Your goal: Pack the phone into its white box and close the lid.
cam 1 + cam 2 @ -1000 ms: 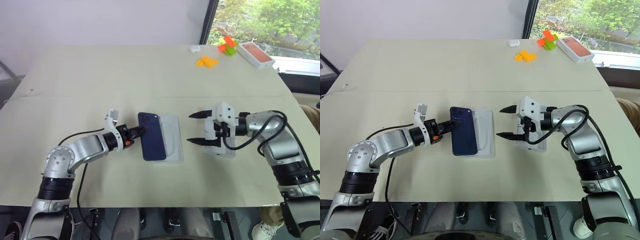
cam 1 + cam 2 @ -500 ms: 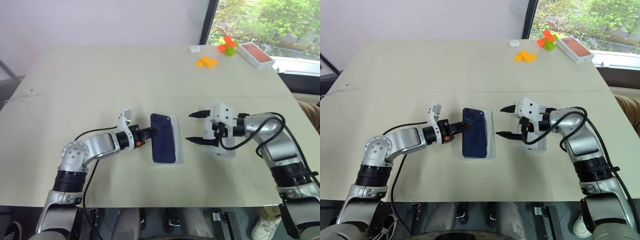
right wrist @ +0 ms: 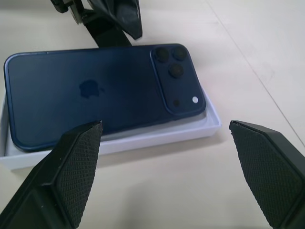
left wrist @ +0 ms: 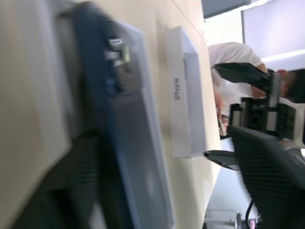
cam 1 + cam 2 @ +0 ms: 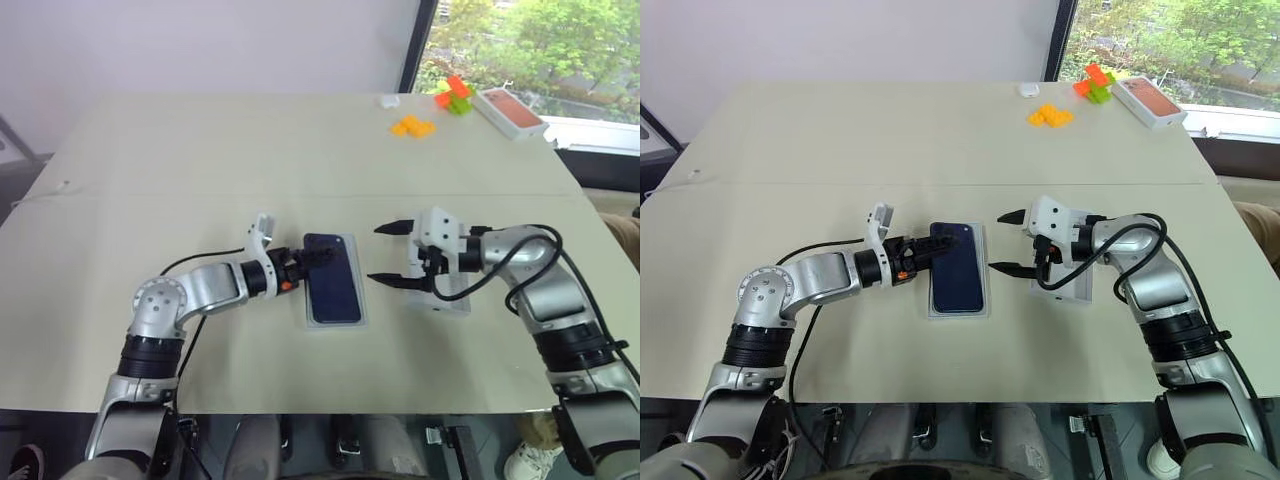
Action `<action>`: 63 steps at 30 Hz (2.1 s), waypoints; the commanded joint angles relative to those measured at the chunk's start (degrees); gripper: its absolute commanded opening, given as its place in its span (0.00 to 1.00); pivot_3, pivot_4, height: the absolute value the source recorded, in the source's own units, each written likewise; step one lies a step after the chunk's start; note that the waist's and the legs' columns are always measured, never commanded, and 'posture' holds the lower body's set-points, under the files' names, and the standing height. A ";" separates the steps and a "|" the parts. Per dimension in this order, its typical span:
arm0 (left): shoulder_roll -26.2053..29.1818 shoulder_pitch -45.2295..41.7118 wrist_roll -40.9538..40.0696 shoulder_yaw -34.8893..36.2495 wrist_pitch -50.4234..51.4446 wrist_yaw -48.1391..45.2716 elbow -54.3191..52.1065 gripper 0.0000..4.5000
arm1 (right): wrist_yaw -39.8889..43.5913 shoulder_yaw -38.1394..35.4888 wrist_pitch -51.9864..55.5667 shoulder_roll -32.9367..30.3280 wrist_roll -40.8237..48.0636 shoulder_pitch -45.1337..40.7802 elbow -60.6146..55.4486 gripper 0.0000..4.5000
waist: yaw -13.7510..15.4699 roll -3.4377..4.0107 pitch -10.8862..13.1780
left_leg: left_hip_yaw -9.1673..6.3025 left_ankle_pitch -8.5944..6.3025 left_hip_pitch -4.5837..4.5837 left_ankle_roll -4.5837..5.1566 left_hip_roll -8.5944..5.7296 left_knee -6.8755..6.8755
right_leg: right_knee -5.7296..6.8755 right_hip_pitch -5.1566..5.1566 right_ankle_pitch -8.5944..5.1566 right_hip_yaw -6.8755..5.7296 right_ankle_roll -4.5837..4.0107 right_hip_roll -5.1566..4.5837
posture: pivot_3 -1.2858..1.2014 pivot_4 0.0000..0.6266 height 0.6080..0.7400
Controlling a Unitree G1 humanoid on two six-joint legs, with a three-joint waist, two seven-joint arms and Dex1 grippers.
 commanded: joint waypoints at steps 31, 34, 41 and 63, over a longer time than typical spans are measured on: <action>7.30 -0.25 6.78 2.92 -1.66 -5.44 -9.53 0.08 | -3.19 -0.27 4.75 5.83 3.63 -2.93 -2.35 0.23 | 0.02 0.00 0.02 | 0.00 0.00 -0.12 -0.01 -0.01 -0.04 | 0.00 -0.10 0.01 0.00 -0.03 -0.04 | 0.52 0.24 0.98; 5.21 0.67 11.65 0.75 -1.68 -6.80 -9.38 0.00 | -4.16 1.54 3.89 6.33 1.73 -1.05 -4.19 0.00 | -0.01 0.01 0.02 | 0.00 0.00 -0.11 -0.01 0.00 -0.07 | 0.00 -0.12 0.00 0.00 -0.02 -0.04 | 0.52 0.24 0.98; 3.51 1.86 21.75 -2.02 -0.55 -11.24 -6.90 0.00 | -7.08 7.36 -1.23 5.40 -6.80 2.24 -3.63 0.00 | -0.04 0.01 0.02 | 0.00 0.00 -0.12 -0.01 0.00 -0.09 | 0.00 -0.16 -0.01 0.00 -0.01 -0.02 | 0.52 0.24 0.98; 13.61 3.90 36.84 7.31 -8.05 -37.94 -16.46 0.99 | -16.41 -1.15 36.02 1.36 -1.85 -7.09 -11.51 1.00 | -0.04 0.02 0.03 | 0.00 -0.02 -0.29 0.00 0.01 -0.17 | -0.02 -0.37 -0.01 0.00 -0.04 -0.06 | 0.52 0.24 0.98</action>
